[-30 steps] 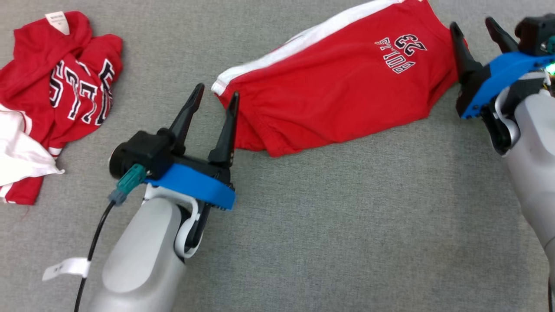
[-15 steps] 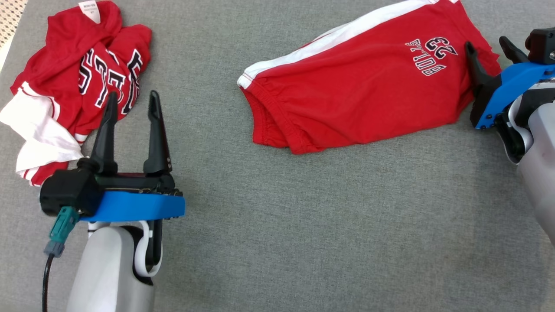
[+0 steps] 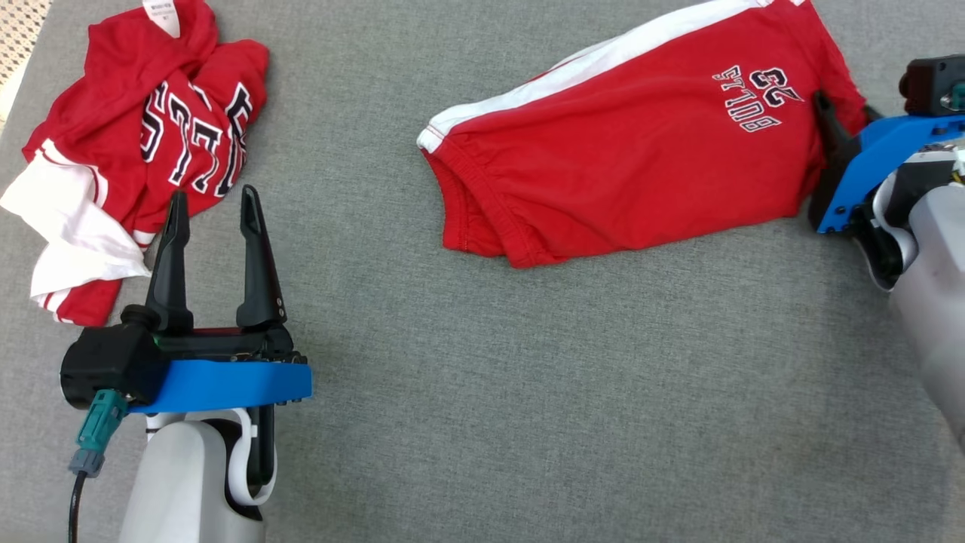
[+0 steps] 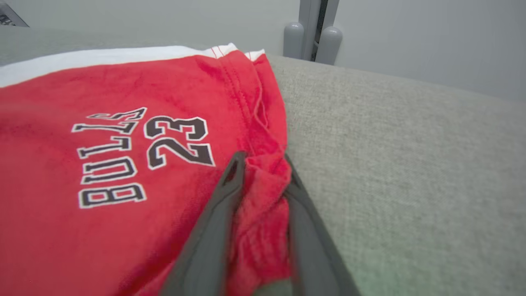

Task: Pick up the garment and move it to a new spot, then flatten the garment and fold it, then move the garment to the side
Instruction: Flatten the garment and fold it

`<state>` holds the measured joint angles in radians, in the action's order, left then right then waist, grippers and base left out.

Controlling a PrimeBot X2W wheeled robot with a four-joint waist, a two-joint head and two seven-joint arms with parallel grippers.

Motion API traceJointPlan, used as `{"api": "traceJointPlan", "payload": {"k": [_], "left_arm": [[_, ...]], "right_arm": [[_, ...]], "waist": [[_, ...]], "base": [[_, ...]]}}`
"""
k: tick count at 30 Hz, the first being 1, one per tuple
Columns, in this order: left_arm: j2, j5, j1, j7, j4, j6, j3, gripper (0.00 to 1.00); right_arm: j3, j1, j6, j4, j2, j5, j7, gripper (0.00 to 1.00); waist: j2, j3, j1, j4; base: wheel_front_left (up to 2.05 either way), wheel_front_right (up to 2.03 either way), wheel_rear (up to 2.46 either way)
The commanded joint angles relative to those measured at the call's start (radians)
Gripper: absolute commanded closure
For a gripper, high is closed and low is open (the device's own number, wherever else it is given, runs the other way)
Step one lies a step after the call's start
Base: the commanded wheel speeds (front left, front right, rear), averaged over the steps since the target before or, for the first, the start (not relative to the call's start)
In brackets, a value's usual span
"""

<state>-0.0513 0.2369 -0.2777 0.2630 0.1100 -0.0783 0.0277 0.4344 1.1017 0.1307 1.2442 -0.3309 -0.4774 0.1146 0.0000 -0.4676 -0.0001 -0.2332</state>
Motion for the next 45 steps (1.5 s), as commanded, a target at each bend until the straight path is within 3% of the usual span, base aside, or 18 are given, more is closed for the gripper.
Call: {"api": "traceJointPlan", "payload": {"k": [1, 14, 26, 36, 45], "left_arm": [[0.001, -0.001, 0.008, 0.003, -0.003, 0.006, 0.0, 0.0], [0.0, -0.059, 0.052, 0.003, 0.016, -0.008, -0.035, 0.0], [0.0, -0.077, 0.154, 0.003, 0.011, -0.004, -0.075, 0.0], [0.0, -0.069, 0.189, 0.003, -0.002, 0.007, -0.043, 0.0], [0.0, -0.062, 0.194, 0.003, 0.012, 0.004, -0.039, 0.0]], "right_arm": [[0.011, -0.038, 0.0, 0.0, 0.011, -0.01, 0.002, 1.0], [0.053, -0.156, 0.0, -0.115, 0.045, -0.123, 0.101, 1.0], [0.018, -0.429, 0.0, -0.256, -0.008, -0.267, 0.147, 1.0], [-0.097, -0.485, 0.0, -0.23, -0.095, -0.249, 0.152, 1.0], [-0.146, -0.478, 0.0, -0.256, -0.065, -0.212, 0.152, 1.0]], "waist": [[0.0, 0.005, 0.0001, 0.01], [0.0, 0.11, 0.0001, 0.131], [0.0, 0.219, 0.0001, 0.233], [0.0, 0.243, 0.0001, 0.245], [0.0, 0.26, 0.0001, 0.242]], "base": [[0.0, 0.0, 0.0], [0.0, 0.0, 0.0], [0.0, 0.0, 0.0], [0.0, 0.0, 0.0], [0.0, 0.0, 0.0]]}}
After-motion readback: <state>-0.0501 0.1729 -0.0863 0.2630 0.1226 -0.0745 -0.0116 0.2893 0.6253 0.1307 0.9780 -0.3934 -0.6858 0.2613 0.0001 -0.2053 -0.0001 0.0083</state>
